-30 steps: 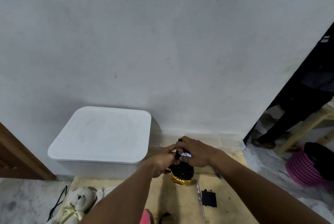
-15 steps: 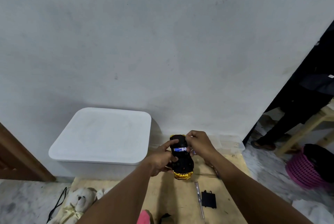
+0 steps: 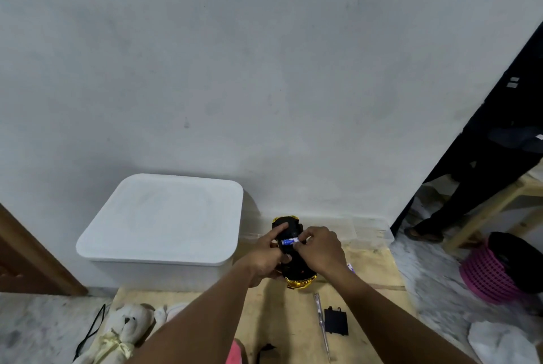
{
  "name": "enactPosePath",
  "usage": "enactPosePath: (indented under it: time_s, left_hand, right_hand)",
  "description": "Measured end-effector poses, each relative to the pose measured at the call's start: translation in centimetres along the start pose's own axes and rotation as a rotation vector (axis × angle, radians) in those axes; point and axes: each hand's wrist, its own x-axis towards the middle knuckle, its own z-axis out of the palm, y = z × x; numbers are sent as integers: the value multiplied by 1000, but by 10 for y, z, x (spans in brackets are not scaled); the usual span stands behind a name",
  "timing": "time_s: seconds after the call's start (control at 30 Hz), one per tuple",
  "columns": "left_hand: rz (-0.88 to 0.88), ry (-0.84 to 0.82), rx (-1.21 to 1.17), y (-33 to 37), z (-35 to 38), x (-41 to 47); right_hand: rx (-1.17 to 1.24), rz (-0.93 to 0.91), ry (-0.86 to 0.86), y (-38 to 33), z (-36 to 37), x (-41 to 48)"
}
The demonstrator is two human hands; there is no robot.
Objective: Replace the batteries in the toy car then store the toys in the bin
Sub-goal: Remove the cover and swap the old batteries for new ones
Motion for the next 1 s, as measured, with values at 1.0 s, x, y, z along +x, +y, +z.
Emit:
enactPosePath:
  time_s: [1.0]
  left_hand:
    - [76, 62, 14, 1, -1, -3]
  right_hand:
    - [296, 235, -2, -20, 9, -4]
